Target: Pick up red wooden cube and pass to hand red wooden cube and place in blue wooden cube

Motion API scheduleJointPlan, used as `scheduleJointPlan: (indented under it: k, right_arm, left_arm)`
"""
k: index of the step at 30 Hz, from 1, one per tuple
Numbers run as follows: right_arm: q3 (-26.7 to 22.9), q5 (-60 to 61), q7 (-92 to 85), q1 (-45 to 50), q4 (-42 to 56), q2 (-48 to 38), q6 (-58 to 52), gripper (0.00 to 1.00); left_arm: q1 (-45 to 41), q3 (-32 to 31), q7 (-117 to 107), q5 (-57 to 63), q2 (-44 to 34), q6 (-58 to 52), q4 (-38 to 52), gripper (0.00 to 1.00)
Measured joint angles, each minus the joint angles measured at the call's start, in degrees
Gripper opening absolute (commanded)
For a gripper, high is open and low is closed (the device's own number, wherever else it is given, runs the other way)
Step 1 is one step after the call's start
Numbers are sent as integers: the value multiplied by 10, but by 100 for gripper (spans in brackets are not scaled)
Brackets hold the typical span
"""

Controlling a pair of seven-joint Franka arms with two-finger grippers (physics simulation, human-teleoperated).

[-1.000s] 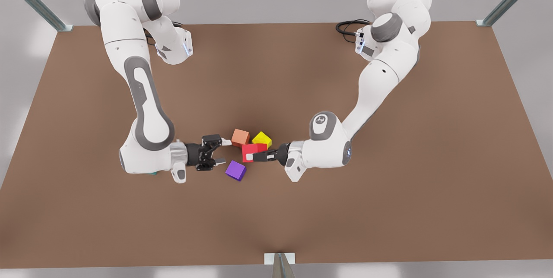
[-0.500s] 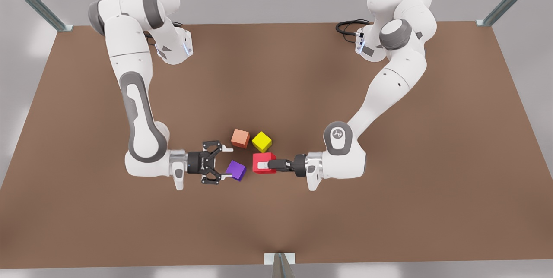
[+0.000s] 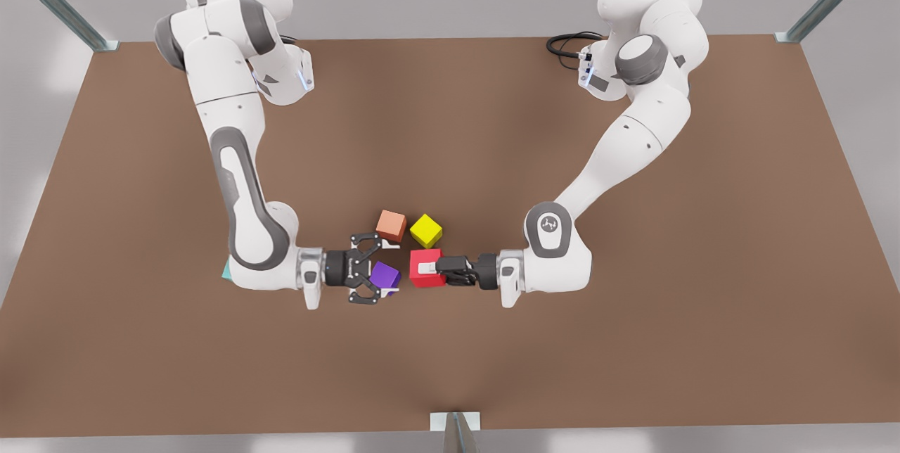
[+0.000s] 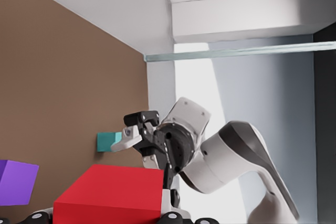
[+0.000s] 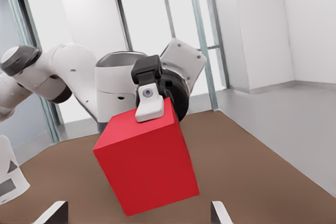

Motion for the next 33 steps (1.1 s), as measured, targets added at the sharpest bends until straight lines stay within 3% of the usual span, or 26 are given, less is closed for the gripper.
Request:
scheduleJointPlan:
  k: [25,29,33]
  right_arm:
    - [64,14,-85,-1,34,29,34,99]
    - [64,13,-90,-1,34,30,36,68]
    - [64,12,-93,-1,37,30,37,60]
  left_arm:
    - [-23,0,109,-22,5,39,4,59]
    - [-23,0,116,-22,6,41,4,59]
    - [-23,0,121,-24,5,41,4,64]
